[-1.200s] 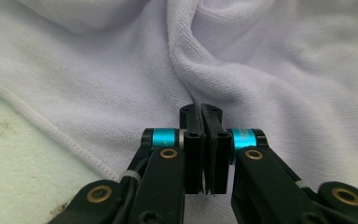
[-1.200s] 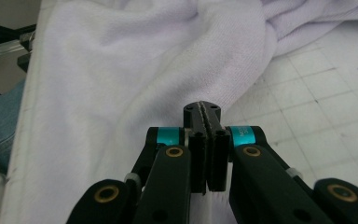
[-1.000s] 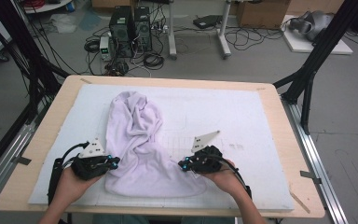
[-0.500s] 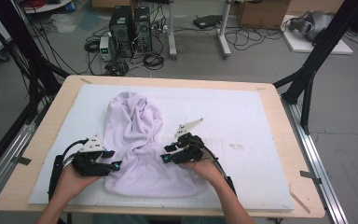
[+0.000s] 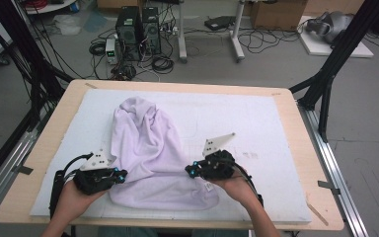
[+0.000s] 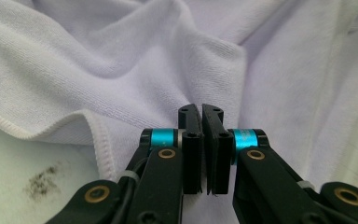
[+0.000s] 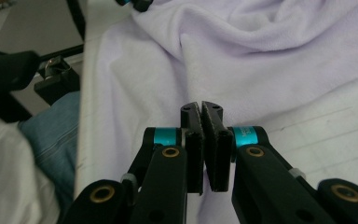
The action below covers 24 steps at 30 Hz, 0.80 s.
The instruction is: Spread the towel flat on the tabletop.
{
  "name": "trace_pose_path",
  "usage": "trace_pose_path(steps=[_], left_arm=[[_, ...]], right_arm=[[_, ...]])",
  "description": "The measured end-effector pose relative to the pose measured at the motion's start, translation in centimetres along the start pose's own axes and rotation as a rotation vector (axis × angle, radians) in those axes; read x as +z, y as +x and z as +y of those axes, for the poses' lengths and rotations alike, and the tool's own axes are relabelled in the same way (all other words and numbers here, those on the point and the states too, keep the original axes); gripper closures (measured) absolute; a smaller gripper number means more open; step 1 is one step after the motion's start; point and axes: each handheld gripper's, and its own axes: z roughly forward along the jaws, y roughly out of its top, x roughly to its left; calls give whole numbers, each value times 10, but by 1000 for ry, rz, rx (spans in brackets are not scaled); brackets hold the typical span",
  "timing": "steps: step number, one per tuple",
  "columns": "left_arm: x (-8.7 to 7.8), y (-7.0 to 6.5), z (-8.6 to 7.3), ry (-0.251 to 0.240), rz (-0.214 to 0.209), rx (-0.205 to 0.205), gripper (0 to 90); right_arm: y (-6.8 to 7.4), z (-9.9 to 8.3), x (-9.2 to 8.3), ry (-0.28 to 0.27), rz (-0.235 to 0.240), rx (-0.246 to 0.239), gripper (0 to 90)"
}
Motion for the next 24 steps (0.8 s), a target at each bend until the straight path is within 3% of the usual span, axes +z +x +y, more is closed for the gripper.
trace_pose_path(steps=[7, 10, 12, 15, 17, 18, 21, 23, 24], left_arm=[[-31, -24, -17, 7, -14, 11, 861], [-39, -24, -18, -3, -1, 21, 803], [-39, -15, -13, -15, 19, 6, 668], [-30, 1, -5, -45, 56, -6, 605], [-18, 14, 0, -47, 72, -15, 597], [-11, 19, 2, -46, 79, -18, 594], [11, 36, 7, -29, 90, -48, 584], [20, 44, 11, -44, 64, -74, 582], [24, 46, 14, -44, 76, -62, 578]], right_arm=[[41, -14, -12, 35, 65, -37, 876], [45, -11, -14, 8, 97, -49, 765], [36, -4, -16, -31, 66, -40, 705], [12, 9, -12, -57, -17, -22, 671], [-5, 15, -3, -41, -84, -18, 636], [-21, 19, 10, -37, -106, -2, 630], [-33, 19, 23, -32, -130, 4, 629], [-46, 19, 37, -1, -148, 30, 626], [-59, 17, 49, 33, -173, 50, 616]])
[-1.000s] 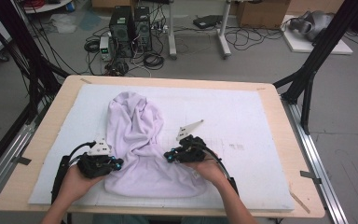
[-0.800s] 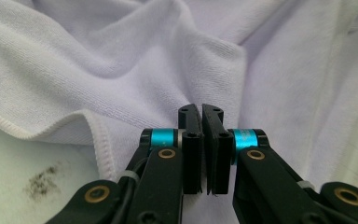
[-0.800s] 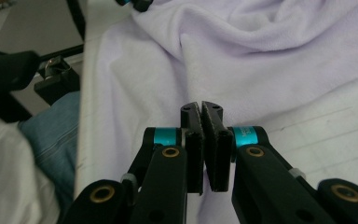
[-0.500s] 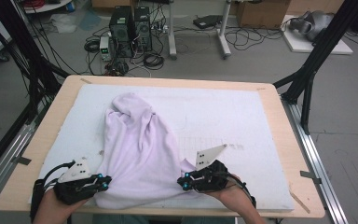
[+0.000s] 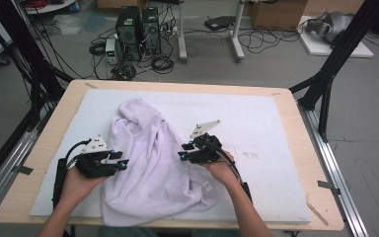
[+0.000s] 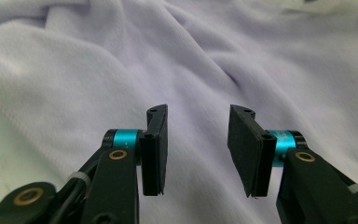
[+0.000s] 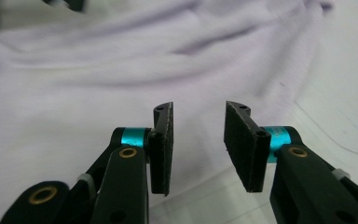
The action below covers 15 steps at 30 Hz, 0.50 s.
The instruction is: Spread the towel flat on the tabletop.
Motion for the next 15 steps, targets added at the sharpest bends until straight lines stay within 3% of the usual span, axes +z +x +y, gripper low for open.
trace_pose_path(steps=[1, 2, 3, 5, 6, 7, 8, 9, 10, 11, 14, 15], left_arm=[[4, 2, 2, 7, 23, 21, 578], [8, 5, 3, 20, 37, 20, 571], [12, 9, 2, 33, 44, 10, 561], [21, 17, -1, 82, 72, 3, 549], [26, 21, -2, 99, 63, -21, 550], [30, 24, -4, 113, 55, -33, 554], [34, 26, -5, 129, 56, -34, 594], [35, 26, -5, 120, 30, -46, 594], [36, 26, -5, 109, 15, -53, 666], [37, 25, -5, 108, 8, -55, 715], [35, 23, -4, 118, -1, -58, 835], [33, 22, -4, 118, 3, -53, 859]], right_arm=[[0, 0, 0, 0, 0, 0, 616], [-4, -1, 6, 11, -30, -3, 608], [-9, -1, 10, 20, -44, 10, 583], [-18, -2, 19, 20, -27, 65, 529], [-21, -2, 23, 17, -30, 69, 534], [-22, -3, 26, 24, -38, 74, 554], [-24, -5, 32, 46, -35, 73, 644], [-24, -5, 32, 46, -35, 73, 644], [-25, -5, 31, 39, -14, 90, 762], [-26, -6, 30, 35, 7, 102, 812], [-25, -6, 26, 38, 15, 104, 853], [-23, -9, 15, 33, -1, 89, 858]])
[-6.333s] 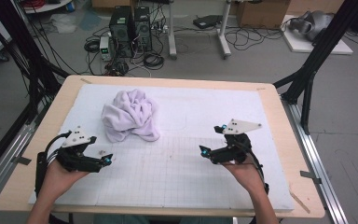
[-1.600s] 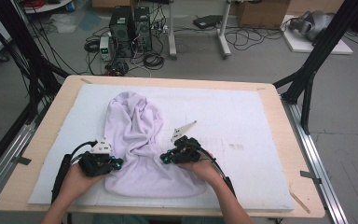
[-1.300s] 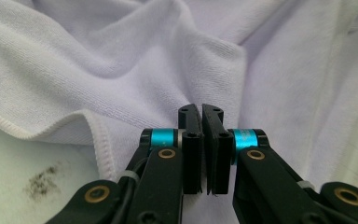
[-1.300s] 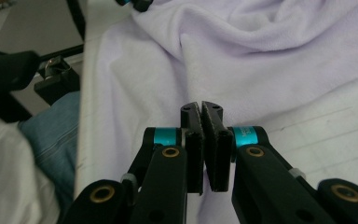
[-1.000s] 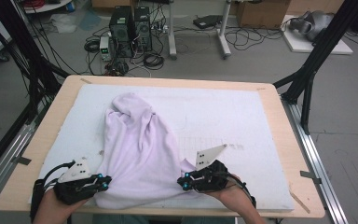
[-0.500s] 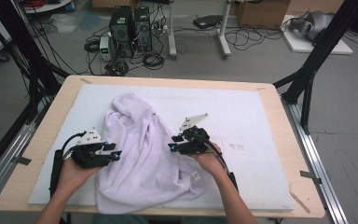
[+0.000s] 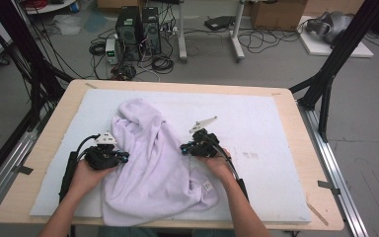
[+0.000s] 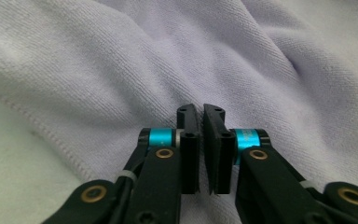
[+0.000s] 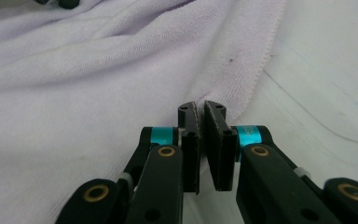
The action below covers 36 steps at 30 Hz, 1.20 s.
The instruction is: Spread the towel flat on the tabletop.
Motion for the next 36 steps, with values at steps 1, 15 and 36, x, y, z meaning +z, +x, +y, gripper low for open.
trace_pose_path(steps=[1, 15, 36], left_arm=[[-2, -1, 0, -7, 2, -2, 859], [-39, -43, -2, -116, -50, 50, 868], [-31, -30, 7, -65, -7, 57, 549]], right_arm=[[0, 0, 0, 0, 0, 0, 858], [46, -37, -118, -56, -109, -108, 858], [24, -16, -82, -41, -68, -97, 587]])
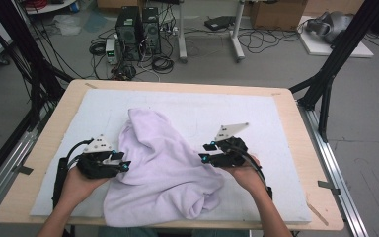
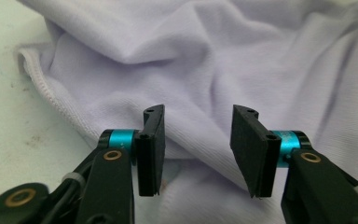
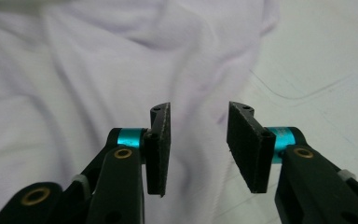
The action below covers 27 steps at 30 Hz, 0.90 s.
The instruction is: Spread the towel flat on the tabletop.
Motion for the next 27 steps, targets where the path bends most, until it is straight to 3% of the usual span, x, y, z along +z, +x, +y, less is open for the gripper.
trace_pose_path(steps=[2, 4, 6, 7, 8, 9, 10, 11, 14, 15, 20, 24, 25, 26, 27], left_arm=[[11, 4, -1, 39, 13, 3, 547], [21, 8, -2, 76, 26, 1, 559], [29, 10, -4, 113, 13, -4, 622], [31, 11, -4, 115, -6, -13, 701], [32, 11, -5, 102, -24, -22, 701], [33, 11, -6, 94, -32, -23, 760], [34, 9, -6, 91, -33, -24, 802], [34, 9, -5, 88, -31, -20, 830], [27, 5, -4, 60, -12, -16, 856], [24, 4, -4, 45, -13, -11, 856], [6, -8, -2, -15, -47, 0, 856], [-3, -22, -3, -37, -88, 13, 857], [-5, -26, -5, -37, -98, 13, 857], [-7, -29, -6, -29, -111, 20, 856], [-9, -31, -8, -22, -125, 23, 856]], right_arm=[[-10, -2, 19, 34, 13, 41, 575], [-17, -5, 36, 80, 6, 52, 567], [-20, -9, 49, 115, 14, 77, 582], [-22, -14, 56, 140, 19, 92, 681], [-22, -14, 56, 140, 19, 92, 681], [-22, -15, 56, 126, 7, 94, 788], [-24, -16, 55, 125, 45, 104, 825], [-24, -15, 53, 120, 42, 104, 834], [-15, -12, 26, 81, -1, 68, 839], [-15, -12, 26, 81, -1, 68, 839], [9, -14, -26, 27, -59, 25, 838], [28, -28, -51, 25, -55, 22, 838], [33, -32, -54, 28, -47, 20, 837], [41, -39, -58, 48, -8, 23, 827], [41, -39, -58, 48, -8, 23, 827]])
